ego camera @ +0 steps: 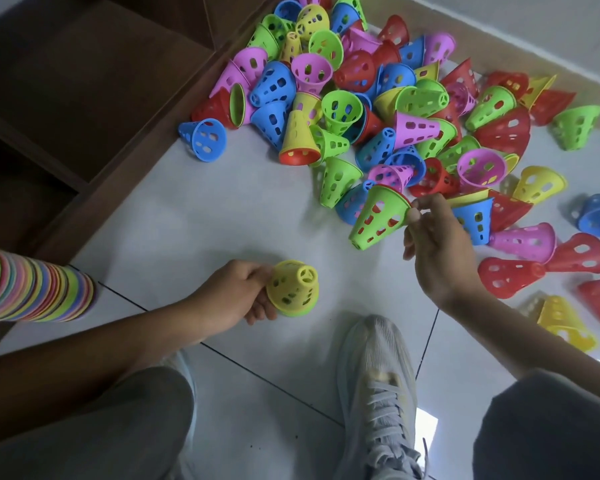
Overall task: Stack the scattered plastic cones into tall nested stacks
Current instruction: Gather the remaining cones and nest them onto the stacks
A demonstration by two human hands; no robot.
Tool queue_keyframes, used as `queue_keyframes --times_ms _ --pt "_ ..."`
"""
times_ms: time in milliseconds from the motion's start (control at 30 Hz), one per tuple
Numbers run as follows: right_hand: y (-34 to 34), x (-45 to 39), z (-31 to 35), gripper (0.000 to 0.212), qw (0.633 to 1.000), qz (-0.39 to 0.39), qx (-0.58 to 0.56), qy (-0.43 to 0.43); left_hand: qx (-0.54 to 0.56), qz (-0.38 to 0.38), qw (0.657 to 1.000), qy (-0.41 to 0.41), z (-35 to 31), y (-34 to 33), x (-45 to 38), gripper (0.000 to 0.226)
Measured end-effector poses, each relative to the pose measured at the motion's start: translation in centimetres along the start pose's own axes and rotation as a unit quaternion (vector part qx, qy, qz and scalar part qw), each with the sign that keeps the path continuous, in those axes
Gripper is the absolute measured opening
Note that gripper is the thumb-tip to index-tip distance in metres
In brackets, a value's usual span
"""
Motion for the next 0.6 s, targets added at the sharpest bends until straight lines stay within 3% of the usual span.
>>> queue_keyframes --times_ms 133,300,433,600 --pt "-1.1 0.7 1.1 0.017 0.981 0.036 -0.189 -0.035 -0.054 -0.047 0.997 -0.033 -0.2 0.3 0.1 0.032" --pt "-3.2 2.0 2.4 0.02 0.93 0.141 -0.33 -0.082 -0.194 -0.079 0.975 -0.077 -0.9 1.0 0.2 0.03" --pt "-5.2 3.2 3.0 0.022 0.895 0.22 -0.374 -0.103 -0.244 -0.083 0.963 -0.08 -0.7 1.6 0.0 0.027" --pt "-6.9 4.3 3.0 0.023 0.878 0.284 -0.364 -0.127 -0.261 -0.078 0.96 -0.068 -0.5 2.4 -0.2 0.027"
Point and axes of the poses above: each hand's wrist, its own x-axis away from the middle knuckle, its own y-axis out of the back of the hand, z = x × y, the point moved 5 cm from there along -x, towards the middle knuckle, and after that the axes turned 7 degrees about z, right-handed, at the moved point
